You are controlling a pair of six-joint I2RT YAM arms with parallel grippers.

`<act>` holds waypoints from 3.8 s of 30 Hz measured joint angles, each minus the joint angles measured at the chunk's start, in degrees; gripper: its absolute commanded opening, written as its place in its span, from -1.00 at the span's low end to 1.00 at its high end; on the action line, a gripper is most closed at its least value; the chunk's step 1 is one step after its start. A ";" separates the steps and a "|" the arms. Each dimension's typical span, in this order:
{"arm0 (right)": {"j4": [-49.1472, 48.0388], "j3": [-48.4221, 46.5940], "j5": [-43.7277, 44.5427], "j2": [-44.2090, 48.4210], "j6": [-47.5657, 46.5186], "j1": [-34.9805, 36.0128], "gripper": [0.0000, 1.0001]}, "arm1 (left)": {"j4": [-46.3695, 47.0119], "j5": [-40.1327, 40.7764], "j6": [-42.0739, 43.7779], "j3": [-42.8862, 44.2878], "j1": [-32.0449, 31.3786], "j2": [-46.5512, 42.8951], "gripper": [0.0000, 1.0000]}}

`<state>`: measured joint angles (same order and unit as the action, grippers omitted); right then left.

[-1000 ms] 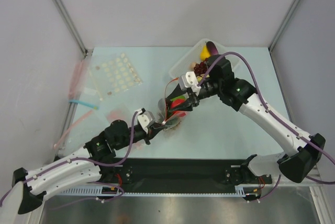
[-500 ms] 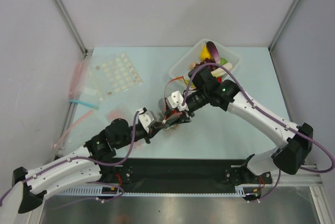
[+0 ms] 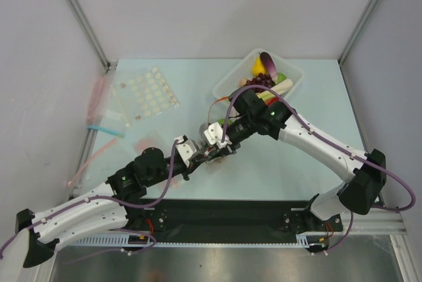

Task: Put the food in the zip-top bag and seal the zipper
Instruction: Zip the zipper food storage bag at the center of the board, then place the zipper food storage bag at the center of the board.

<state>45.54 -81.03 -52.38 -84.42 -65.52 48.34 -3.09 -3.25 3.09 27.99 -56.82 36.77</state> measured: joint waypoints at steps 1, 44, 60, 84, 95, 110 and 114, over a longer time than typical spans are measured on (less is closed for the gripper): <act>-0.09 0.00 0.07 -0.13 -0.11 0.00 -0.12 | -0.13 0.00 0.09 0.07 0.00 0.13 -0.99; -2.80 -1.88 -2.03 -1.73 3.85 -0.68 -1.00 | -5.01 1.57 6.16 4.70 0.13 -0.94 -0.99; -5.46 10.27 -4.26 7.02 9.86 -11.87 -1.00 | -10.16 13.09 2.36 4.70 0.00 -7.15 -0.99; -4.48 21.05 2.71 21.66 24.74 -21.99 -1.00 | -11.69 30.14 -1.64 7.15 3.76 -1.53 -0.99; -2.71 21.07 11.65 21.66 30.75 -25.27 -1.00 | -12.39 29.81 0.70 8.79 6.78 1.03 -1.00; -4.13 20.79 20.31 19.63 39.04 -29.79 -1.00 | -4.81 26.01 3.48 15.93 10.19 18.62 -1.00; -6.12 19.26 21.79 16.39 41.05 -31.80 -1.00 | -1.95 22.34 3.43 19.10 14.10 25.14 -0.99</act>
<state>39.42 -61.78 -30.59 -68.03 -24.47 16.53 -5.04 19.09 6.52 47.09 -42.72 61.91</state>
